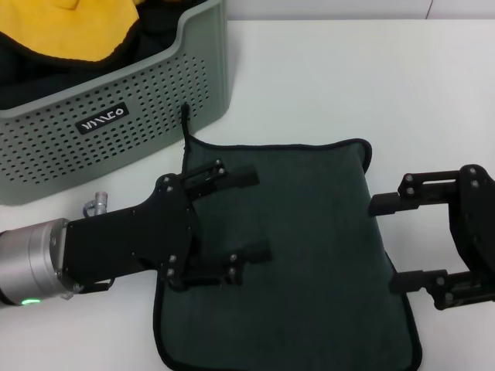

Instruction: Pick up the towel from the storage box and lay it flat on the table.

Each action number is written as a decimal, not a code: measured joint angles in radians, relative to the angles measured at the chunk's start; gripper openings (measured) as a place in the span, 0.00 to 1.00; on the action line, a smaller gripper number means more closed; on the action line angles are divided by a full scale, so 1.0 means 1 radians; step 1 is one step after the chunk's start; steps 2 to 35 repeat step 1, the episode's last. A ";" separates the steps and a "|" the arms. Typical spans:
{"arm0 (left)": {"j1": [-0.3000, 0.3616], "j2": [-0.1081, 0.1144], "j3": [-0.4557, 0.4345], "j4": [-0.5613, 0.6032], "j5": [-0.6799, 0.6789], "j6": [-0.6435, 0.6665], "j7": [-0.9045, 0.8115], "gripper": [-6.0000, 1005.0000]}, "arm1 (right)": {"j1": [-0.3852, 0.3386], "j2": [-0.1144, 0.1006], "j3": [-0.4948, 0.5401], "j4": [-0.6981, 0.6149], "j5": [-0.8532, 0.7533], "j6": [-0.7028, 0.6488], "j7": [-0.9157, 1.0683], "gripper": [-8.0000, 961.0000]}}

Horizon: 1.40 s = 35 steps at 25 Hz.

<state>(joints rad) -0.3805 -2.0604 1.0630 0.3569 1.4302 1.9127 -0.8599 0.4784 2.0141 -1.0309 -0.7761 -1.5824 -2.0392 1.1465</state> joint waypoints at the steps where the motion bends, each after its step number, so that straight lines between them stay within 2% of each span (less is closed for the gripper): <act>1: 0.000 0.000 0.000 0.000 0.000 -0.001 0.000 0.86 | 0.001 0.000 0.002 0.004 0.001 0.002 -0.003 0.68; 35: 0.000 0.000 0.000 0.000 0.000 -0.001 0.000 0.86 | 0.001 0.000 0.002 0.004 0.001 0.002 -0.003 0.68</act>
